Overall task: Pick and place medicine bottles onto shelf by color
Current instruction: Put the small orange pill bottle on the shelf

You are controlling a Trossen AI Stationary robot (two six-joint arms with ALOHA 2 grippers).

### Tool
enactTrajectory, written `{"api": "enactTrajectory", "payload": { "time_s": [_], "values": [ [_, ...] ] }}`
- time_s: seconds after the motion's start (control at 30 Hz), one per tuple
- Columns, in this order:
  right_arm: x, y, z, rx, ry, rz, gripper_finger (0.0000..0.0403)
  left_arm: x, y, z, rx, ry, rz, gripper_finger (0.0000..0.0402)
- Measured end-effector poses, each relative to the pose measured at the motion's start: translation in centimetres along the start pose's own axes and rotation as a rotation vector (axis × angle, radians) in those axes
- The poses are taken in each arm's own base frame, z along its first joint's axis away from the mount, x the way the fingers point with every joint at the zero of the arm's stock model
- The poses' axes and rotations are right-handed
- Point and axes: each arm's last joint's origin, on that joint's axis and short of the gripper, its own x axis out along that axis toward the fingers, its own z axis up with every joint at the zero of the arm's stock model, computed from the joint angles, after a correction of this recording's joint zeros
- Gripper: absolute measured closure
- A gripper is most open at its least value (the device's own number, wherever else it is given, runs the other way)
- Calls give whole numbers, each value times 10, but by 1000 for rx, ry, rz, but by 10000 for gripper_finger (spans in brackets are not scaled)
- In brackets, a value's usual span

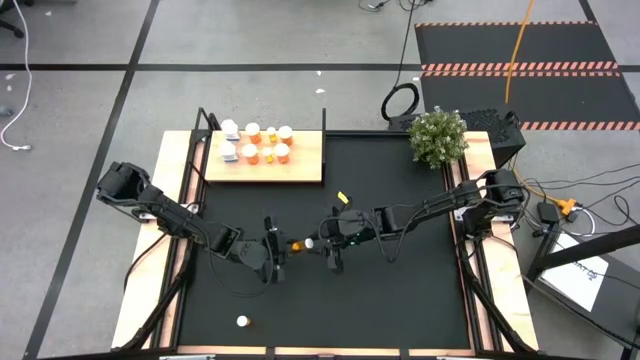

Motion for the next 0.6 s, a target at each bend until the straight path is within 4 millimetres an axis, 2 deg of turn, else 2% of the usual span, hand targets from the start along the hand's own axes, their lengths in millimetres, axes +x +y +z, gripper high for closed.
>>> {"api": "enactTrajectory", "payload": {
  "time_s": [0.33,0.6],
  "values": [
    [0,-5,1,5,-4,-12,293,0,0,0,1,3,-9,297],
    [0,-5,1,0,-5,-16,275,0,0,0,1,3,-11,296]
  ]
}}
